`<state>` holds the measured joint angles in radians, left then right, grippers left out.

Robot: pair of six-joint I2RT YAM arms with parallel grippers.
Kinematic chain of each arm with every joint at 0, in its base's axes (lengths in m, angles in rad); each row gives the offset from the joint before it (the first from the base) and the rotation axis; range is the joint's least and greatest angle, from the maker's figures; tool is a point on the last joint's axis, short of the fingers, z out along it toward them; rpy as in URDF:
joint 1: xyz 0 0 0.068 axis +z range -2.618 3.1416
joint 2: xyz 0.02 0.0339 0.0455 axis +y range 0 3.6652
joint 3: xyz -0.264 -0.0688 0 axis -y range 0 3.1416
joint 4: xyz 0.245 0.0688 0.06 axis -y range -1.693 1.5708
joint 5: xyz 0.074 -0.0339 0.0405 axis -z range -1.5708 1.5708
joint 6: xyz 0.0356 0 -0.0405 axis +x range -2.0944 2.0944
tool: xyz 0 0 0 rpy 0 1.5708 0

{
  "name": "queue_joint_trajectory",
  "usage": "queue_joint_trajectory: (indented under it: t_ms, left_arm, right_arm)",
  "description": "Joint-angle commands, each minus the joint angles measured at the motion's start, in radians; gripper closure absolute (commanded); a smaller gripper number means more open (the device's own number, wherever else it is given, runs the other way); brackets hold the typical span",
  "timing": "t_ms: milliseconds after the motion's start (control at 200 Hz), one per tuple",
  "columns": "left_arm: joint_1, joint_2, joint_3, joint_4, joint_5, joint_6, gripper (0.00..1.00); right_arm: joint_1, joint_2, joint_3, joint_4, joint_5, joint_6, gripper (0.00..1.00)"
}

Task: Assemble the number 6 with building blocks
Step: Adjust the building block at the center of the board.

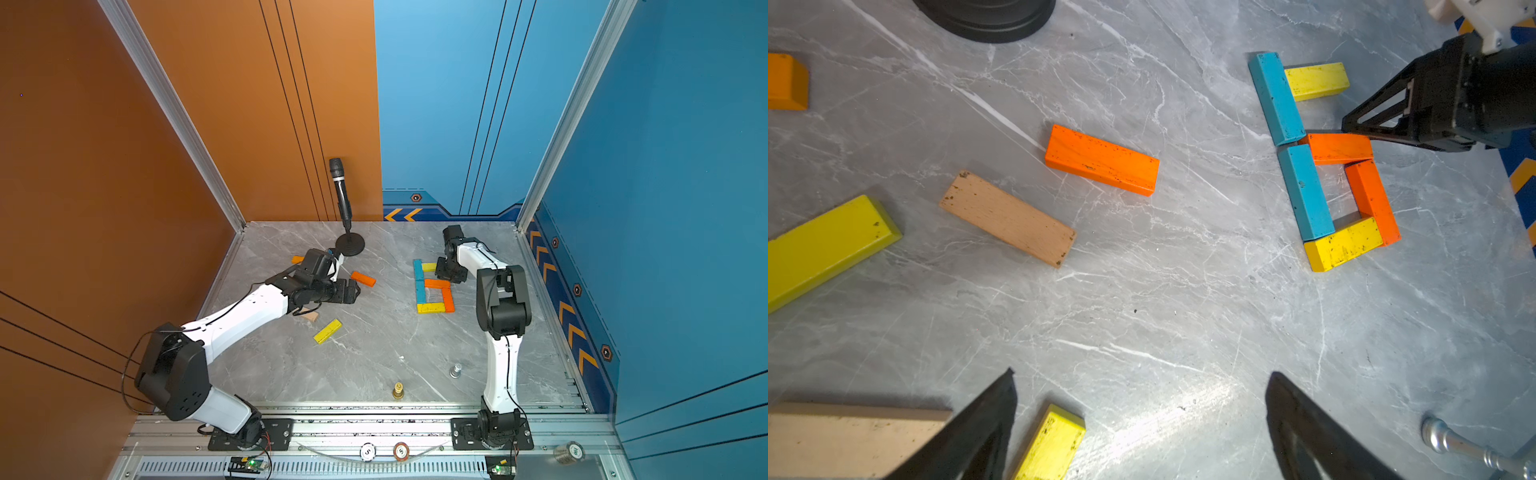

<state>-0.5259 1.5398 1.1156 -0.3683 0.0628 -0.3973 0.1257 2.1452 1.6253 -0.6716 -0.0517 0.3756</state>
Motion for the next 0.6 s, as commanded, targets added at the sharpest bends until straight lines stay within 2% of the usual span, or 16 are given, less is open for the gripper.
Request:
queue_joint_trajectory:
  t_ms: [0,596]
  left_arm:
    - [-0.006,-0.010,-0.022,0.006,0.002,0.001,0.06]
    - [0.001,-0.011,-0.017,0.003,0.000,0.003,0.06]
  right_arm:
    - [0.011,0.012,-0.013,-0.029,0.013,0.026,0.63]
    - [0.046,0.030,0.152,-0.104,0.052,-0.160,0.50]
